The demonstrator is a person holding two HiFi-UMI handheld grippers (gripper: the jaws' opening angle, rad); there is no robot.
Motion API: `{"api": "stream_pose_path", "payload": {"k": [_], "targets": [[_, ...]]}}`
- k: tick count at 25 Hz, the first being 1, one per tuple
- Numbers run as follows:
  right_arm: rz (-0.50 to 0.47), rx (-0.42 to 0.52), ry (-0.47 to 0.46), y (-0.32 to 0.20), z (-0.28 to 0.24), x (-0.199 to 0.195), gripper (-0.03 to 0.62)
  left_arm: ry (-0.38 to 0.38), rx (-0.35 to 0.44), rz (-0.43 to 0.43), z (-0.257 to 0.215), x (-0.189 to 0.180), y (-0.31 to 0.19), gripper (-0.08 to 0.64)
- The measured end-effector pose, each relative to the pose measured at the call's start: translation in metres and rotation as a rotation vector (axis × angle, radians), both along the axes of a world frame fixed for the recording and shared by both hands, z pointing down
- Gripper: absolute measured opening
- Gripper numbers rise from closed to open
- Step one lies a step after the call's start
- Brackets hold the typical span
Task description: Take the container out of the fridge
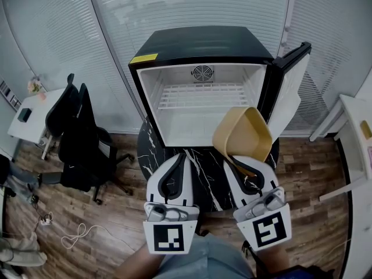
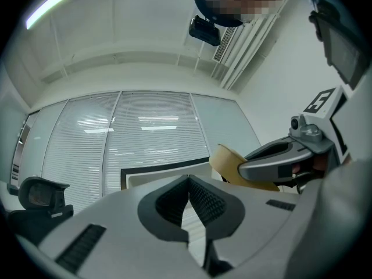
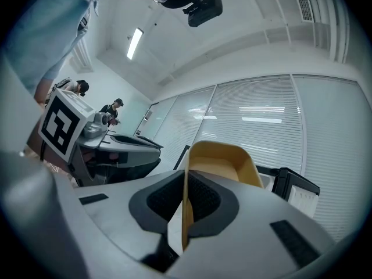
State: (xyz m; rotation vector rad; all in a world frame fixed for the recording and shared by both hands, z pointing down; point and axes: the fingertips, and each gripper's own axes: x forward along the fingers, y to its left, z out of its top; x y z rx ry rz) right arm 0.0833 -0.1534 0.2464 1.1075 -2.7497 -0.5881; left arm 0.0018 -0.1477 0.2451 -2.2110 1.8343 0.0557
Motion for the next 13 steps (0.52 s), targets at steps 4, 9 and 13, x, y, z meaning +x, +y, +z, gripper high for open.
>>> {"api": "stream_pose_path", "payload": {"k": [4, 9, 13], "targets": [[0.001, 0.006, -0.003, 0.0014, -0.0029, 0.0004, 0.026, 0.004, -0.007, -0.001, 0.0004, -0.0002, 0.0013, 0.014], [0.0, 0.008, -0.006, 0.0026, -0.0025, -0.0004, 0.026, 0.001, -0.006, 0.0, 0.0004, -0.0003, 0.0018, 0.014], [0.002, 0.002, 0.007, 0.0013, -0.0005, 0.0, 0.026, -0.001, -0.004, 0.004, 0.0002, 0.0005, 0.0005, 0.014]]}}
